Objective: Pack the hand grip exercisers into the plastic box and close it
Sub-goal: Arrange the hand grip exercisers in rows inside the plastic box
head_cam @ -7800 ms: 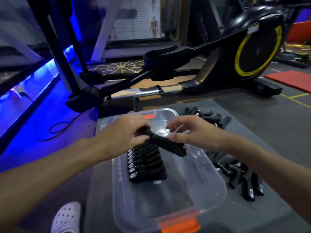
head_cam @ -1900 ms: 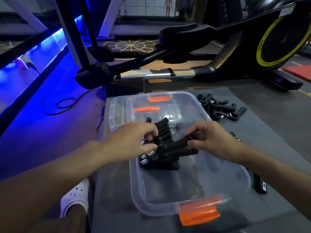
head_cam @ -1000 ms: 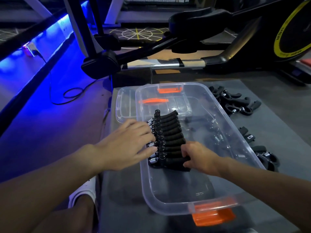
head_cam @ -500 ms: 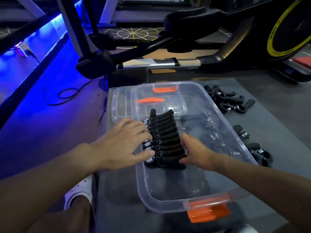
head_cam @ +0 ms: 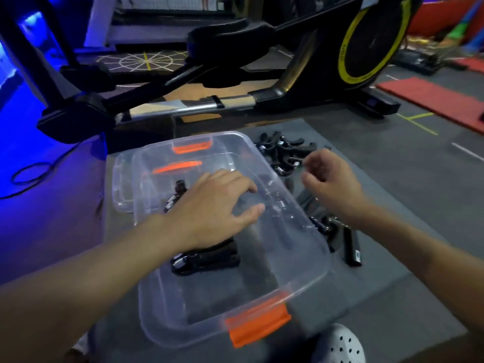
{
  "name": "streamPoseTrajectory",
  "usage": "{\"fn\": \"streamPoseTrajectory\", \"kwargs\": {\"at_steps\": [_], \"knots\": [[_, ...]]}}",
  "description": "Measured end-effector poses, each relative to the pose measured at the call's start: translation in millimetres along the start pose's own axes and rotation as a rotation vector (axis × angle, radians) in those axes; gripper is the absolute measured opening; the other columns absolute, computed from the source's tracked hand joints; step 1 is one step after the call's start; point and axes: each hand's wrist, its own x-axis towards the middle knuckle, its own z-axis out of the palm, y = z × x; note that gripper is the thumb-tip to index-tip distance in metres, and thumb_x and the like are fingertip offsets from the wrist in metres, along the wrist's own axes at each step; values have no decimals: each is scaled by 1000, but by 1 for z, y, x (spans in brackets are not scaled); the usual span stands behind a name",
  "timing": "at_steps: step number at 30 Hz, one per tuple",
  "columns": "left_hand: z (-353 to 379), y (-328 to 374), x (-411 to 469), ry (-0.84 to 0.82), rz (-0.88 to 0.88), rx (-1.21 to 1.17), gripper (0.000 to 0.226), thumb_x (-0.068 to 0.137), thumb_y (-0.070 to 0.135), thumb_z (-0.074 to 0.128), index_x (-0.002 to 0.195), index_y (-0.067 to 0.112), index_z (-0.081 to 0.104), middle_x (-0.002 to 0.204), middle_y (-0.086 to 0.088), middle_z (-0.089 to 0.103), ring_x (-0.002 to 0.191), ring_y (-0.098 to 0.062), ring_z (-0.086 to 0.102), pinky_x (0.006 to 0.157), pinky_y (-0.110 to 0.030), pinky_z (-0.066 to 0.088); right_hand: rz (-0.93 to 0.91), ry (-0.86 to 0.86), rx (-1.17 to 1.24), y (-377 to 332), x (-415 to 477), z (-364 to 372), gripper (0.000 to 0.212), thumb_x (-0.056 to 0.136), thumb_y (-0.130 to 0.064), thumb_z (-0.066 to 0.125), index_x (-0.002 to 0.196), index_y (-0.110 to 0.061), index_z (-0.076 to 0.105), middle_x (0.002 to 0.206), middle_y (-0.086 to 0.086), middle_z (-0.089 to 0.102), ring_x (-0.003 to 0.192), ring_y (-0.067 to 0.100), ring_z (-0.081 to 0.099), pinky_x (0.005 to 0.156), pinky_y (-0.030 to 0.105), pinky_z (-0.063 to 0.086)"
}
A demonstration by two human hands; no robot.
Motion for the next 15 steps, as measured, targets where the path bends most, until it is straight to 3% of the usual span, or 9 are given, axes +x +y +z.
{"fn": "streamPoseTrajectory", "kwargs": {"at_steps": [3,5,6,8,10,12,15], "knots": [[16,29,19,-46,48,-14,51,87,64,38,120,28,54,121,11,55,116,-11,46,100,-29,31,211,56,-67,54,-13,-26,12,84,-1,62,95,-6,60,76,3,58,69,18,53,64,20,43],[28,43,29,-69,68,-25,51,90,62,43,127,27,51,126,11,51,120,-10,43,103,-30,32,398,60,-62,89,-31,-32,14,85,-2,63,98,-3,59,75,4,55,66,17,50,54,11,39],[34,49,33,-75,73,-23,53,90,62,43,129,26,50,128,10,49,122,-10,42,104,-31,32,490,47,-54,106,-41,-30,16,85,-5,65,98,-4,57,73,2,54,67,18,51,53,13,39],[43,56,41,-88,79,-10,61,87,67,38,131,26,49,130,9,47,124,-11,40,106,-31,31,650,19,-63,137,-59,-22,27,81,-20,72,98,-11,52,80,6,57,79,27,57,64,27,47],[51,59,49,-102,74,-4,69,82,70,30,132,26,48,131,10,46,126,-10,39,107,-28,27,747,-23,-155,161,-71,-12,50,75,-40,76,108,-15,49,105,15,58,102,36,57,85,40,48],[58,58,54,-124,66,-5,72,80,71,28,133,27,47,131,12,44,127,-9,37,107,-23,22,806,-36,-227,171,-73,-4,72,70,-54,75,123,-16,43,124,16,50,118,38,49,98,43,43],[66,53,58,-129,85,6,71,82,71,30,132,25,50,131,12,45,131,-8,35,114,-25,20,855,-14,-248,173,-66,4,85,65,-63,74,128,-21,36,131,15,46,126,38,42,103,47,39]]}}
